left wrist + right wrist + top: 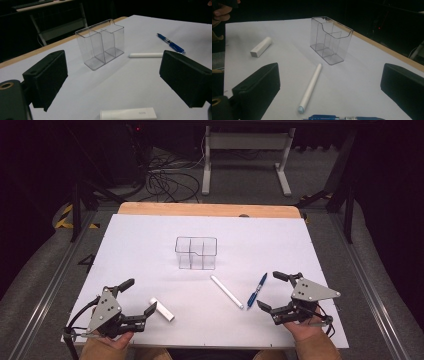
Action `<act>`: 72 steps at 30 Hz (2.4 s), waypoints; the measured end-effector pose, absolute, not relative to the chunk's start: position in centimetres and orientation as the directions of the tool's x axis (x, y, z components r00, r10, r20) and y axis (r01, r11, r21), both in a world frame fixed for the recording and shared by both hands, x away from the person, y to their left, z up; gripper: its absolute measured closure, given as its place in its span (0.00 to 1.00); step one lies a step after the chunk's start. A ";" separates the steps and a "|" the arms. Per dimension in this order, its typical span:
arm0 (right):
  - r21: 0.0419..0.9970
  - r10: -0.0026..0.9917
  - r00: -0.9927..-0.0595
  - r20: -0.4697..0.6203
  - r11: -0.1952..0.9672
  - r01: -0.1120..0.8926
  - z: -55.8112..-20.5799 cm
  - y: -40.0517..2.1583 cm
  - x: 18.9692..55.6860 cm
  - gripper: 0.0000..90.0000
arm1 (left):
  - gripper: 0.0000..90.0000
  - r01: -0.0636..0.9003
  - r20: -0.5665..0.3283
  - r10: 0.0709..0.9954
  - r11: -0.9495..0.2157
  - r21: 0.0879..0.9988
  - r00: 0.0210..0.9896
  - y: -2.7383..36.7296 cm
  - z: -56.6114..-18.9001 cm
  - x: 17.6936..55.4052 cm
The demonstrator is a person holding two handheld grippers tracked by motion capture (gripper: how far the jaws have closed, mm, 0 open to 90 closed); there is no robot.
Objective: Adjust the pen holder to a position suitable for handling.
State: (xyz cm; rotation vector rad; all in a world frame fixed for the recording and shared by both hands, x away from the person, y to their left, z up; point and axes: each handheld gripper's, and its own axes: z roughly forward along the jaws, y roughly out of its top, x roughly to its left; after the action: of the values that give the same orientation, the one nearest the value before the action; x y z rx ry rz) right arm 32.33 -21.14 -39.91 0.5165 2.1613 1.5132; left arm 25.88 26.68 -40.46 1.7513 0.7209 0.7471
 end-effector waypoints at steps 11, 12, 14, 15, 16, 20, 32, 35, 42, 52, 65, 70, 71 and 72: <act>0.927 0.539 -0.826 -0.166 0.370 0.055 -39.2 -20.5 32.2 0.09 | 0.10 0.117 0.142 0.774 -0.268 0.956 0.617 26.5 -40.3 25.8; 0.927 0.538 -0.826 -0.168 0.370 0.053 -39.1 -20.5 32.2 0.09 | 0.10 0.116 0.141 0.774 -0.267 0.957 0.617 26.5 -40.3 25.7; 0.929 0.536 -0.829 -0.159 0.366 0.059 -38.9 -20.4 32.3 0.09 | 0.10 0.117 0.141 0.776 -0.267 0.957 0.615 26.5 -40.3 25.7; 0.931 0.535 -0.830 -0.154 0.361 0.060 -38.9 -20.4 32.4 0.09 | 0.10 0.117 0.141 0.776 -0.267 0.957 0.615 26.5 -40.3 25.7; 0.932 0.534 -0.832 -0.148 0.357 0.063 -38.8 -20.4 32.4 0.09 | 0.10 0.116 0.141 0.775 -0.266 0.957 0.616 26.5 -40.3 25.7; 0.925 0.524 -0.837 -0.157 0.375 0.062 -38.5 -20.2 32.5 0.09 | 0.11 0.118 0.139 0.774 -0.266 0.957 0.618 26.5 -40.3 25.7; 0.912 0.498 -0.850 -0.172 0.407 0.054 -37.2 -18.6 33.2 0.13 | 0.13 0.115 0.140 0.776 -0.265 0.957 0.615 26.5 -40.3 25.6; 0.909 0.488 -0.856 -0.171 0.413 0.053 -36.7 -18.2 33.6 0.13 | 0.13 0.117 0.138 0.776 -0.263 0.958 0.615 26.5 -40.3 25.6; 0.901 0.461 -0.867 -0.188 0.432 0.034 -36.0 -17.0 34.3 0.13 | 0.13 0.119 0.141 0.777 -0.268 0.956 0.614 26.5 -40.3 25.6; 0.902 0.443 -0.876 -0.192 0.431 0.020 -35.3 -15.9 35.3 0.13 | 0.14 0.125 0.135 0.778 -0.264 0.956 0.613 26.5 -40.4 25.7; 0.884 0.423 -0.882 -0.207 0.466 0.016 -35.0 -14.8 35.5 0.13 | 0.16 0.130 0.129 0.777 -0.261 0.956 0.617 26.6 -40.4 25.7; 0.862 0.401 -0.893 -0.205 0.506 0.029 -34.3 -14.0 36.4 0.18 | 0.16 0.137 0.119 0.778 -0.256 0.957 0.617 26.6 -40.4 25.8; 0.862 0.401 -0.893 -0.205 0.506 0.029 -34.3 -14.0 36.4 0.18 | 0.16 0.136 0.117 0.778 -0.252 0.958 0.617 26.6 -40.5 25.8; 0.860 0.400 -0.893 -0.207 0.510 0.029 -34.2 -13.8 36.5 0.19 | 0.16 0.141 0.111 0.779 -0.248 0.958 0.617 26.7 -40.5 25.9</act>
State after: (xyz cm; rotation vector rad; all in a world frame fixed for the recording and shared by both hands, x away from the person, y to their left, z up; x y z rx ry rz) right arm 36.51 -13.84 -34.19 0.3558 2.3756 1.3414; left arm 25.85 26.69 -40.48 1.7445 0.7539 0.7257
